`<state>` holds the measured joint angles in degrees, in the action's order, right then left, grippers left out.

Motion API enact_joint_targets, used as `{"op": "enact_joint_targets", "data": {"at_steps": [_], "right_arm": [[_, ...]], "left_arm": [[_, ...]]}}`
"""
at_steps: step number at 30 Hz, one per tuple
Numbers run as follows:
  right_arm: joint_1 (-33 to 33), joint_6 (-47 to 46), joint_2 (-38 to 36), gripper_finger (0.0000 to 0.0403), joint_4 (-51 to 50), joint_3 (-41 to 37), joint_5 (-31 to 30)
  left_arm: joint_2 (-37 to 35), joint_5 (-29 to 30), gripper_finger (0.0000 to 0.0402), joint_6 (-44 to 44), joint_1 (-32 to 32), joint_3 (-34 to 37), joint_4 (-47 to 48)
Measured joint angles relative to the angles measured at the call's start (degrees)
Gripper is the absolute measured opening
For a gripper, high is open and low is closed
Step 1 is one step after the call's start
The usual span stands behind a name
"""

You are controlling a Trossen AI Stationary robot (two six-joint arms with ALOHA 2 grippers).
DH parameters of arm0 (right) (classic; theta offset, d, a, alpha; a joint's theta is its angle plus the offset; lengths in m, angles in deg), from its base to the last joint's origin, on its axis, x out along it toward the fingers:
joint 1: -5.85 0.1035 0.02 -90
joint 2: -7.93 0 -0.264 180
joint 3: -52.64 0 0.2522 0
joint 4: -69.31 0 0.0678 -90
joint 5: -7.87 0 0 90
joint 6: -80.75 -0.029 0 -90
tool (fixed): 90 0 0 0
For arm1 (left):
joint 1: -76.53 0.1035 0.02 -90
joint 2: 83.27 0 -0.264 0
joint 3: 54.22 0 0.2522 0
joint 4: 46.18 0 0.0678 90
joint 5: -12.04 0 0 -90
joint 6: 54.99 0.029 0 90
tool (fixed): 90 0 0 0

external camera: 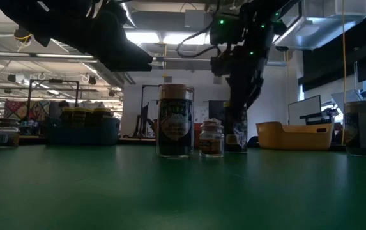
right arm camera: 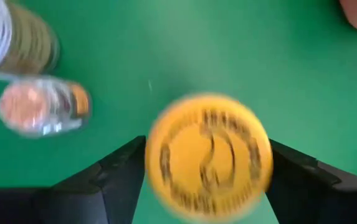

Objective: Sort spices by type
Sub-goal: Put the yellow seasoning bottle into the blue bin

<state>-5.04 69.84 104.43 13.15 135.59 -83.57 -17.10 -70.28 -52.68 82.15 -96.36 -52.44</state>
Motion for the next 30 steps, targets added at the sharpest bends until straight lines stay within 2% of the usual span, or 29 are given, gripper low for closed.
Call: {"op": "enact_joint_targets", "data": {"at_steps": [5, 9, 15, 22, 30], "right_arm": [[0.77, 1.18, -4.82, 0.0286, -8.09, 0.0, -0.07], [3.34, 2.21, -9.12, 0.0286, -13.36, -1.03, -4.35], [7.01, -0.9, -17.26, 0.0286, -6.6, -11.18, -9.93], [8.41, -3.74, -21.8, 0.0287, 9.21, -25.24, -12.55], [8.26, -4.03, -21.52, 0.0287, 16.67, -31.6, -16.04]], "left_arm": [[0.0, 0.01, 0.0326, -0.02, 0.0, 0.0, -0.2], [0.12, 0.02, 0.0326, 0.44, 0.02, 0.0, 1.72], [6.26, 1.51, 0.0326, -0.71, 0.14, -1.21, -2.04], [18.19, 1.55, 0.0326, -1.99, 1.81, -12.77, 1.88], [31.02, -1.31, 0.0326, -3.45, 3.17, -30.92, 13.71]]}}
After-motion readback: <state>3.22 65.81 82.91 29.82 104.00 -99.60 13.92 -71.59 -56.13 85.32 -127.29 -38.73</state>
